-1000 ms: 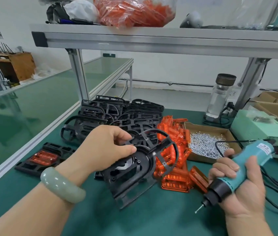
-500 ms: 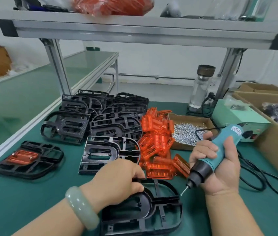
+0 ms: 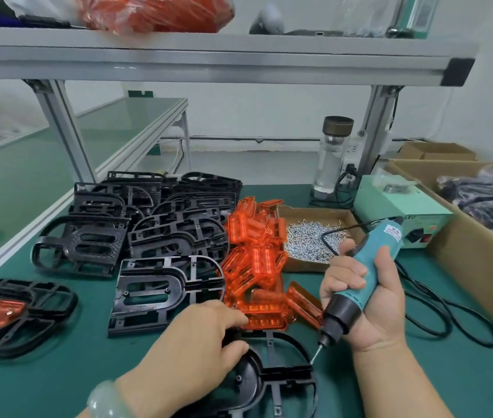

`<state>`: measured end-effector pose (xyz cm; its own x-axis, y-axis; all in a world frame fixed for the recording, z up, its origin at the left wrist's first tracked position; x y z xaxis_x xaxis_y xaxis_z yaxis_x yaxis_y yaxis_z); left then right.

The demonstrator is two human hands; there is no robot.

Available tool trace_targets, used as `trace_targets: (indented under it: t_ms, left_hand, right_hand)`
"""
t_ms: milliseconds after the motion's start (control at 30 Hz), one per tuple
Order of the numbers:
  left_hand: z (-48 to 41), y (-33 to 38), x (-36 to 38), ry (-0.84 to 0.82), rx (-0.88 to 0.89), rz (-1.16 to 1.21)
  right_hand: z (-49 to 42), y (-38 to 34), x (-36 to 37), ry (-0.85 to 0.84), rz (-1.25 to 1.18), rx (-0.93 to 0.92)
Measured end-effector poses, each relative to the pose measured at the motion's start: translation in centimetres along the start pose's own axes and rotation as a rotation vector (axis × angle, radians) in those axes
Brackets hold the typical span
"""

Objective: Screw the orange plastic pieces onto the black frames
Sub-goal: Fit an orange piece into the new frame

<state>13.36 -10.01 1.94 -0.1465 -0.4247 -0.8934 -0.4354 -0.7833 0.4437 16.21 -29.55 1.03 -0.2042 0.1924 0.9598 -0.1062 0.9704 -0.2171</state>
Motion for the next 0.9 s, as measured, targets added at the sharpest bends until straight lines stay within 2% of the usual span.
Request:
trace_targets:
  t_ms: [233, 300, 433, 533, 600, 667, 800, 900]
  left_hand:
    - [-4.4, 3.8, -1.9, 0.184, 0.109, 0.015]
    - [-6.2, 5.2, -0.9, 0.144, 0.186, -0.061]
    - [-8.6, 7.5, 2.2, -0.050, 0.322, -0.231]
    - [-9.1, 8.0, 3.2, -0.118, 0.324, -0.346]
    - [-9.1, 7.7, 3.1, -0.089, 0.308, -0.365]
    - [-8.6, 7.0, 2.1, 0.002, 0.280, -0.297]
    - [-6.1, 4.9, -1.2, 0.245, 0.199, 0.041]
    - [-4.5, 4.0, -2.6, 0.350, 0.157, 0.276]
  right_hand:
    - [0.2, -0.2, 0.2, 0.014, 0.036, 0.004]
    - [0.1, -0.3, 0.1, 0.025, 0.066, -0.003]
    - [0.2, -0.4, 0.1, 0.011, 0.061, 0.002]
    - [0.4, -0.4, 0.3, -0.005, 0.054, 0.005]
    - [0.4, -0.4, 0.3, 0.003, 0.060, 0.000]
    - [0.3, -0.4, 0.2, 0.012, 0.062, -0.001]
    - [0.4, 0.1, 0.4, 0.000, 0.054, 0.025]
    - [0.6, 1.1, 0.8, -0.036, 0.039, 0.077]
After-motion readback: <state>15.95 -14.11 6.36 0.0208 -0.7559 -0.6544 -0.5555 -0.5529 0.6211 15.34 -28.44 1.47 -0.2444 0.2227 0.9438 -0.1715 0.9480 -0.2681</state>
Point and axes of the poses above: each hand's wrist, its own z-axis away from the middle knuckle, its own x-axis out of the palm, y = z × x, the point moved 7 cm from there along -z, towards the middle knuckle, and after that the axes turned 2 degrees about -y, right-handed, at the moved point
